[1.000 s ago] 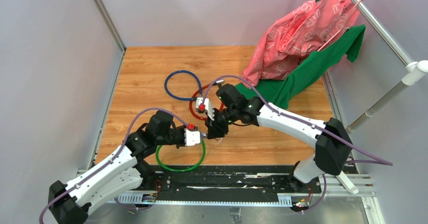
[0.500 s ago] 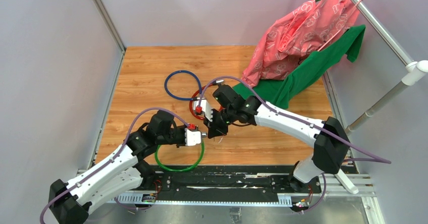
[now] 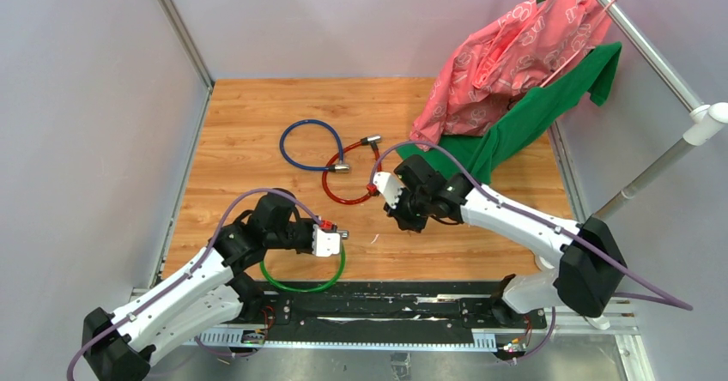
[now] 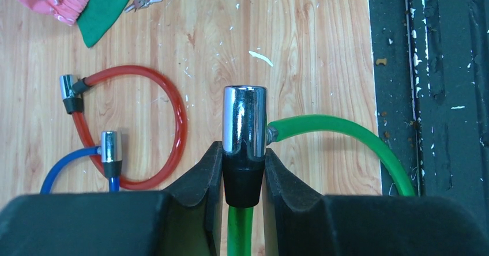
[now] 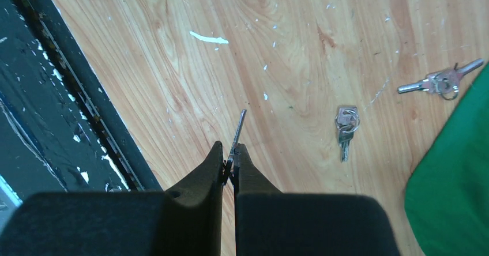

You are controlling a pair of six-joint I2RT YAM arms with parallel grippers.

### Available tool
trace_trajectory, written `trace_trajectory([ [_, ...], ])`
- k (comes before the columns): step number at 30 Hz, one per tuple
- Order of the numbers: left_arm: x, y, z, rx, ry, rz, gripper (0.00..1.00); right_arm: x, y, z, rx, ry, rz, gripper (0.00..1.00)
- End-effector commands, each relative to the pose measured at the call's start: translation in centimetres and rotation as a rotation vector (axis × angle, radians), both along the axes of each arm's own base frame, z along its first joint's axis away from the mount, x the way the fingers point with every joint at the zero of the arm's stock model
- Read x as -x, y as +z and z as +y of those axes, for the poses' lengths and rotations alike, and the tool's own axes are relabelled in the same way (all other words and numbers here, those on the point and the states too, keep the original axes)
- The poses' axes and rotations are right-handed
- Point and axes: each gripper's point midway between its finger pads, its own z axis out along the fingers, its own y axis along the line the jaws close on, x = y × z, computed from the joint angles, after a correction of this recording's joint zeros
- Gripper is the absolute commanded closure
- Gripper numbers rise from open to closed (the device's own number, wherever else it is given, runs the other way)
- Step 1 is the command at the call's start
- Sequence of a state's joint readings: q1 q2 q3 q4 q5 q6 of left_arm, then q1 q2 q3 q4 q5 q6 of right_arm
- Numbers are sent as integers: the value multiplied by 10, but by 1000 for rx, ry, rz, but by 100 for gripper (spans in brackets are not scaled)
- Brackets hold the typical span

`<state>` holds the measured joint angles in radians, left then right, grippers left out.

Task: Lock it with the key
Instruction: Remove the key from the lock, then place the key at the center of the board.

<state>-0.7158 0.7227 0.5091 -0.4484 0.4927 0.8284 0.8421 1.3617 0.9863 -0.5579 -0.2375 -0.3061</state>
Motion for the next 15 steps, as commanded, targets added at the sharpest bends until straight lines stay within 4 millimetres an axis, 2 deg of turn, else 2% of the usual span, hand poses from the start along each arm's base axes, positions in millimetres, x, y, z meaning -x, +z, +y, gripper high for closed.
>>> trace_trajectory([
  [1,21,-35,20,-111,-3,112,100,-3,22,-6,-37,-62,-31,100],
  [4,19,-32,17,-95,7,113,100,-10,34,4,-92,-122,-32,100],
  [8,17,-28,15,-79,15,103,100,-41,41,6,-73,-255,-110,100],
  [11,15,-24,15,-73,29,97,100,-69,30,-9,43,-343,-209,100],
  [15,14,-21,16,-70,37,92,100,-88,-2,-23,210,-380,-234,100],
])
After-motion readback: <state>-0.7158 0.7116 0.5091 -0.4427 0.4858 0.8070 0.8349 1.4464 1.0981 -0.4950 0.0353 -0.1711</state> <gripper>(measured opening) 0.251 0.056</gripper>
